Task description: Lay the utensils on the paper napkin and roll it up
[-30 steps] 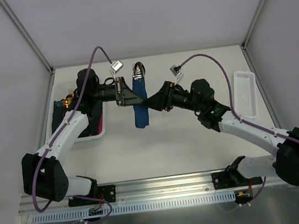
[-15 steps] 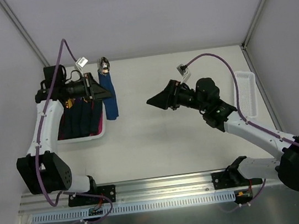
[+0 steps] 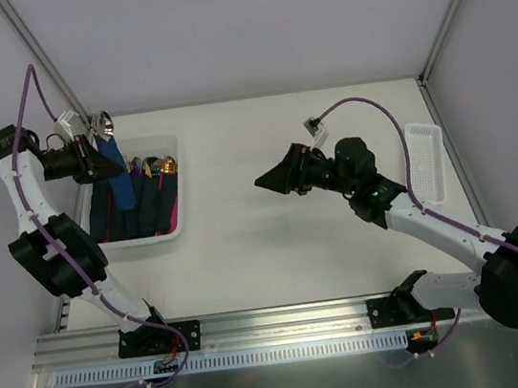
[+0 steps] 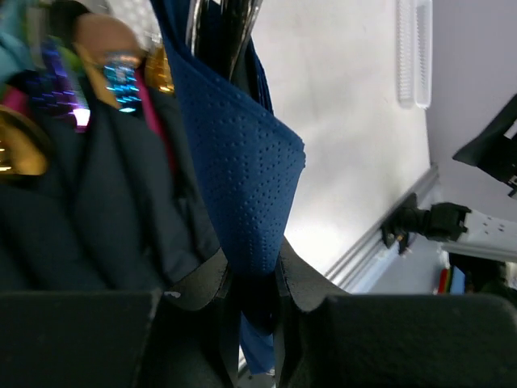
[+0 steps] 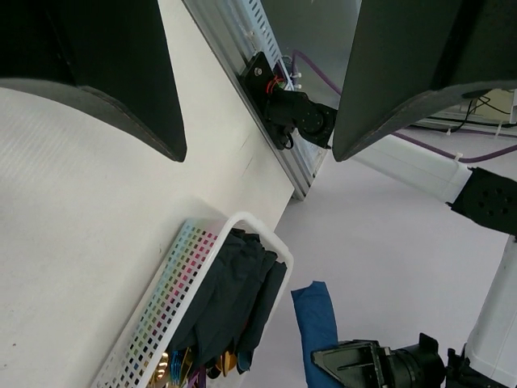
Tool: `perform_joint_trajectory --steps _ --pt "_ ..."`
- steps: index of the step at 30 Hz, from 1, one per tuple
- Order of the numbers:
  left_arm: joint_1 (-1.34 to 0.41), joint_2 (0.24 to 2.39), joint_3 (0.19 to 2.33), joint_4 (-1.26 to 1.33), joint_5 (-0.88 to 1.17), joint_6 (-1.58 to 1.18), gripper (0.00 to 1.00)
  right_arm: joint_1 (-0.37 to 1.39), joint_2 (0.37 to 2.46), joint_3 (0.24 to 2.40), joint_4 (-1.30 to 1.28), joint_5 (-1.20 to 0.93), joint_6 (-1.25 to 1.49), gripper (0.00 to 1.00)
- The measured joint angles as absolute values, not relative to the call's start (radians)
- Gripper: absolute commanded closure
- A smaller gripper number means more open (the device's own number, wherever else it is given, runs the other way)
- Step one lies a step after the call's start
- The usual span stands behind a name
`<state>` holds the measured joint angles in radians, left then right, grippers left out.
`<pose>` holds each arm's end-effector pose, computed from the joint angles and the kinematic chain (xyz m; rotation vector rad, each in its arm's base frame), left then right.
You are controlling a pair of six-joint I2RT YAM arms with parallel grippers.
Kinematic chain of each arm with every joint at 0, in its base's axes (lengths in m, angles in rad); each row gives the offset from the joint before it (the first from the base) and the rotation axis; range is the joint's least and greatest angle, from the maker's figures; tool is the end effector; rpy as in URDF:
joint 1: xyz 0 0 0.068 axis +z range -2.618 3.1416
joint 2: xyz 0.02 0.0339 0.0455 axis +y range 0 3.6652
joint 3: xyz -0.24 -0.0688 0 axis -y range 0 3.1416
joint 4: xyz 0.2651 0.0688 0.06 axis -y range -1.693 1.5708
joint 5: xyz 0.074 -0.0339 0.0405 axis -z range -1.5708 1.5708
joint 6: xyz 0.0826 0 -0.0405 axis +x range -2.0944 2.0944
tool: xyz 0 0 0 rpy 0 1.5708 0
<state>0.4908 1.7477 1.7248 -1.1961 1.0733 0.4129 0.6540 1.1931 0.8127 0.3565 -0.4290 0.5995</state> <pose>0.3585 0.1093 0.2972 0.1459 2.1938 -1.0005 0.2561 0.2396 0.2903 -0.4121 1.7075 1.2871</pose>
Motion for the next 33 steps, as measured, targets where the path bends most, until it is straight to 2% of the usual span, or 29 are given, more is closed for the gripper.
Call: perform_joint_trajectory --steps 7,16,33 --pt "0.623 1.863 1.893 -1.284 1.026 0.619 1.0 0.653 1.225 0.801 0.363 -0.436 0.601 0.23" --pt "0.654 1.911 1.845 -1.318 0.929 0.776 1.0 0.653 1.27 0.742 0.42 -0.452 0.627 0.23" --pt "0.654 2.016 1.76 -1.321 0.852 0.881 1.0 0.653 1.306 0.717 0.485 -0.463 0.656 0.24"
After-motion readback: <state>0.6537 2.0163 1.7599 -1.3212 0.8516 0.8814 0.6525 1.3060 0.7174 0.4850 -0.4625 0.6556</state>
